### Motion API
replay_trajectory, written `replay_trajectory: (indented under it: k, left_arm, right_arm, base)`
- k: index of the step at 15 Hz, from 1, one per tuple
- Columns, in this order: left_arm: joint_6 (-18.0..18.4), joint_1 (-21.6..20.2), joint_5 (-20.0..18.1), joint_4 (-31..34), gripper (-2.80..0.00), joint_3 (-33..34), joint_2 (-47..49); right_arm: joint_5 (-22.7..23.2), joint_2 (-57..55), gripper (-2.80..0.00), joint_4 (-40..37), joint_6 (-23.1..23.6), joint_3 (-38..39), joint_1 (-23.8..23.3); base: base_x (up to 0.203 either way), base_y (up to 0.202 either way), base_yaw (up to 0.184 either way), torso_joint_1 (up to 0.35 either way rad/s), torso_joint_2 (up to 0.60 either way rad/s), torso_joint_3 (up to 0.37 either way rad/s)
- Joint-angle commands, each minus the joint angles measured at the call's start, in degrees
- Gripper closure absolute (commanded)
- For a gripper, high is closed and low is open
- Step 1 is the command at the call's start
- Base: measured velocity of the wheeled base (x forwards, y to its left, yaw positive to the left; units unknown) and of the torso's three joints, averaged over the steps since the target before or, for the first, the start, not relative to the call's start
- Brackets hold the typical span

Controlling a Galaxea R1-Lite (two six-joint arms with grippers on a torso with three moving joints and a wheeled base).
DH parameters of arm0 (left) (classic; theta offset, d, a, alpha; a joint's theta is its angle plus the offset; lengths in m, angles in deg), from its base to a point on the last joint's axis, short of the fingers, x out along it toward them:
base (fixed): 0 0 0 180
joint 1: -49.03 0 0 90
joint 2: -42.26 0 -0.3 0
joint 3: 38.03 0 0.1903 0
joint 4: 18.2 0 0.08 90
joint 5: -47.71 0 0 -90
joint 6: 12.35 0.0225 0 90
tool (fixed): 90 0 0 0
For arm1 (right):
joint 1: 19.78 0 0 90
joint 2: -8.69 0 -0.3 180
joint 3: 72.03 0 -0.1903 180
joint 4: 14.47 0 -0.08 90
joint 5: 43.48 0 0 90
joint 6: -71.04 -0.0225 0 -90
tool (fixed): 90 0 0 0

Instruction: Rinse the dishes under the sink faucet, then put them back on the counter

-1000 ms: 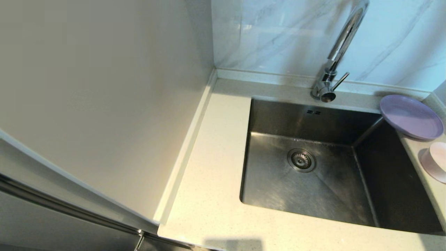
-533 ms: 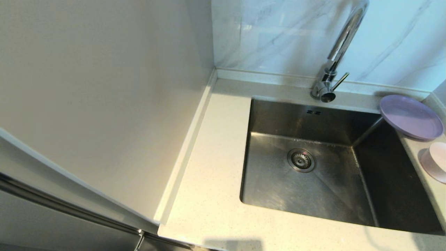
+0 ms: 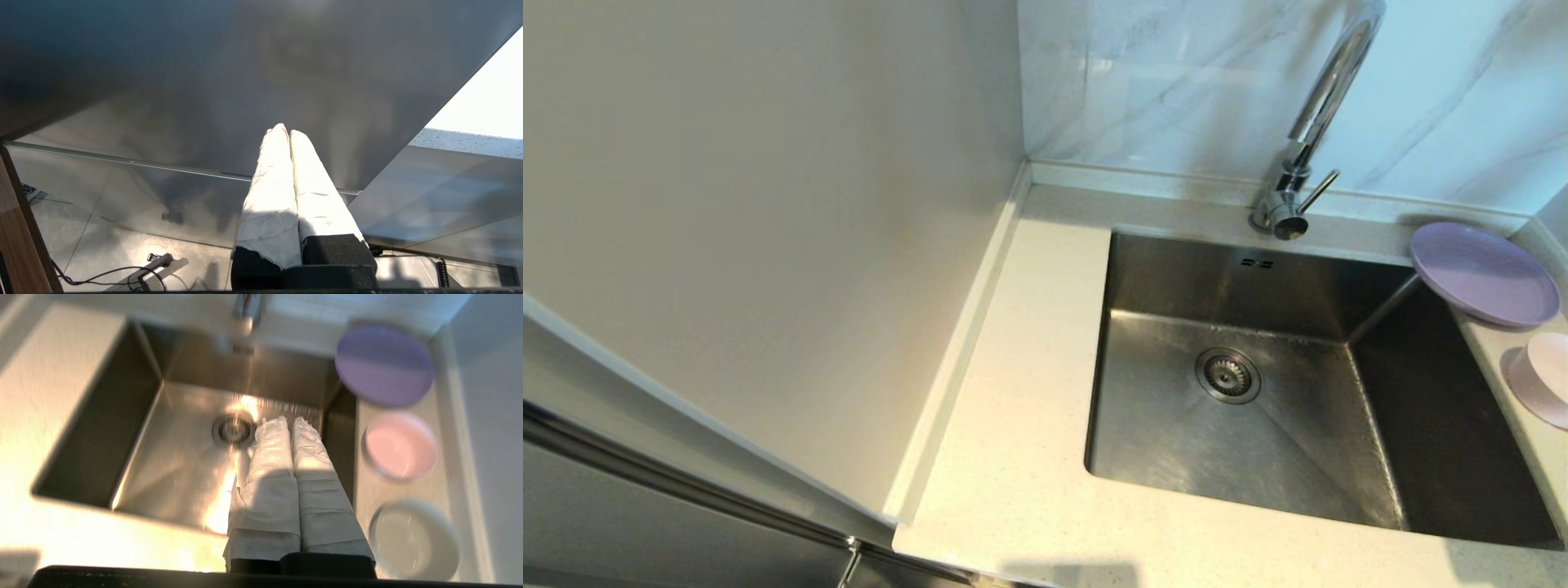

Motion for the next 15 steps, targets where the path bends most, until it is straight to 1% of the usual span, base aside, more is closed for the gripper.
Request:
replay_trajectory:
  k: [1,2,4,6,8,10,13,14,15]
  left_arm:
    - [0.00,0.00,0.03,0.01,0.00,0.00,0.00]
    - [0.00,0.00,0.02,0.01,0.00,0.00,0.00]
    - [0.00,0.00,0.03,0.01,0.00,0.00,0.00]
    - [0.00,0.00,0.03,0.01,0.00,0.00,0.00]
    - [0.00,0.00,0.03,0.01,0.00,0.00,0.00]
    - [0.00,0.00,0.03,0.01,0.00,0.00,0.00]
    - [0.00,0.00,0.03,0.01,0.00,0.00,0.00]
    - [0.00,0.00,0.03,0.01,0.00,0.00,0.00]
    - [0.00,0.00,0.01,0.01,0.00,0.00,0.00]
  right_arm:
    - [0.29,10.17,0.00,0.36,0.03,11.29,-0.11]
    - [0.60,13.70,0.00,0.53,0.04,15.48,-0.43]
    - [2.07,20.03,0.00,0.04,0.11,21.40,-2.02]
    - [2.62,21.03,0.00,-3.69,-0.73,22.63,-2.88]
    - [2.49,23.05,0.00,-3.29,-1.25,22.54,-0.69]
    - [2.29,27.01,0.00,-3.40,-0.76,24.32,-0.29]
    - [2.12,36.87,0.00,-2.35,5.02,32.25,-0.17]
    - [1.86,37.32,0.00,-0.08,6.52,35.65,-0.13]
    - [1.80,37.14,0.00,1.39,7.04,38.03,-0.10]
  base:
    - [0.000,0.000,0.000,0.000,0.00,0.000]
    - [0.000,0.000,0.000,0.000,0.00,0.000]
    - [0.000,0.000,0.000,0.000,0.00,0.000]
    - [0.000,0.000,0.000,0.000,0.00,0.000]
    - [0.000,0.000,0.000,0.000,0.00,0.000]
    - [0.000,0.000,0.000,0.000,0.00,0.000]
    - [0.000,0.000,0.000,0.000,0.00,0.000]
    - [0.000,0.000,0.000,0.000,0.00,0.000]
    - [0.000,0.000,0.000,0.000,0.00,0.000]
